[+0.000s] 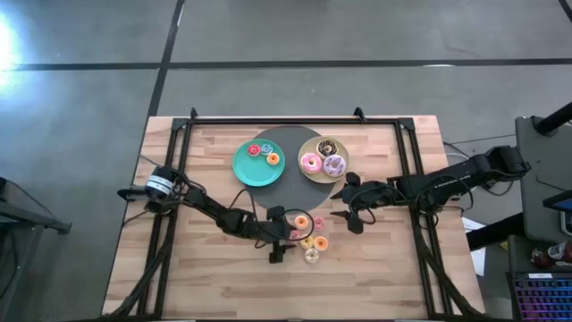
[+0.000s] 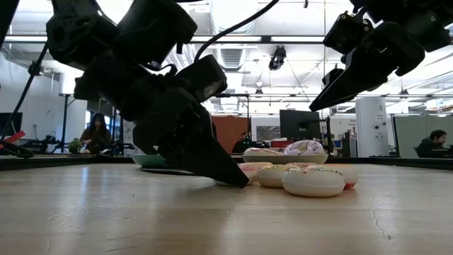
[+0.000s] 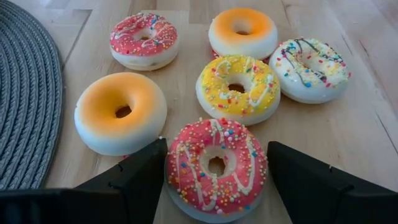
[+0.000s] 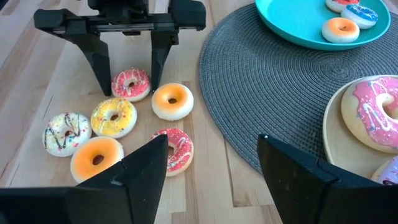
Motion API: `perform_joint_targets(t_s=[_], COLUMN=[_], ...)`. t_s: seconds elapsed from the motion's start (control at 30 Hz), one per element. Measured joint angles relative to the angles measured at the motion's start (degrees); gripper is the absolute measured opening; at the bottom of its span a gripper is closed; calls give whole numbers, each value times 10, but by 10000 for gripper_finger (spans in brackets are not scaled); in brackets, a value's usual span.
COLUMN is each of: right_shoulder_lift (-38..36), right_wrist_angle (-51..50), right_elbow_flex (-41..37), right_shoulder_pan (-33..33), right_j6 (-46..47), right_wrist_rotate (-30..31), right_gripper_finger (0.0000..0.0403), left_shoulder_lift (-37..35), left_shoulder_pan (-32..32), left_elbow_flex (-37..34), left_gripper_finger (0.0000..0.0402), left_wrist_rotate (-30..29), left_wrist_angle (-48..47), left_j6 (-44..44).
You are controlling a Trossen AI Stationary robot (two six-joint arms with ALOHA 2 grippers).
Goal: Pick & Place donuts
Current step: Put the small left pink donut on the green plate
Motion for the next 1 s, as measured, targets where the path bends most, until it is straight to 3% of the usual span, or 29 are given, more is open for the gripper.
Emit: perform_joint_targets(t_s=[0.6,1.0], right_shoulder_lift=[0,0], right_wrist_angle=[0,-1], right_elbow_flex=[0,0], right_shoulder_pan=[0,0], right_j6=[0,0], right_wrist_rotate=[0,0], right_gripper_finger=[237,237], left_shoulder_lift=[-5,-86], left_shoulder_pan=[1,4], left_elbow_flex=[-1,-3], left_gripper_finger=[225,225], left_wrist_rotate=[0,-5], left_wrist_angle=[-5,-135], left_j6=[1,15])
